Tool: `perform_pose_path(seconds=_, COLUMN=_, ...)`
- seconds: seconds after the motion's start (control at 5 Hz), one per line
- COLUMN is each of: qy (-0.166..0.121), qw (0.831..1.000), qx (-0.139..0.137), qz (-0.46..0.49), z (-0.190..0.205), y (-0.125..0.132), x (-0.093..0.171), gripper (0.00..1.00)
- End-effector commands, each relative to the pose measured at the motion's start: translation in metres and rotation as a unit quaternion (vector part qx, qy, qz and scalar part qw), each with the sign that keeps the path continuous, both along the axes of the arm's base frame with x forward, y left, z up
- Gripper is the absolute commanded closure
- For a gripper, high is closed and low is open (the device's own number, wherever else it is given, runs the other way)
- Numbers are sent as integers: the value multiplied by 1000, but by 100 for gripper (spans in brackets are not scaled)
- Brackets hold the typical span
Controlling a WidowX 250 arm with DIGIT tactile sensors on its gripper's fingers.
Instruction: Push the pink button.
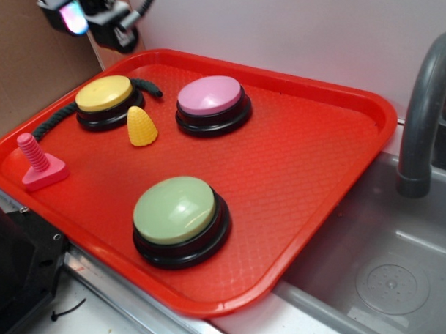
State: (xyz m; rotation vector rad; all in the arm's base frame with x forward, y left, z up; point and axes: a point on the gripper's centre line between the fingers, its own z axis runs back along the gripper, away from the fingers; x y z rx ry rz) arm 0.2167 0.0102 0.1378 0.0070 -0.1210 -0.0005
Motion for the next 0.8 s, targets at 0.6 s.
perform_pose_path(seconds=0.6, qy=-30, qw=999, qx=26, qz=-15, z=-28, y=-5, x=43, gripper=0)
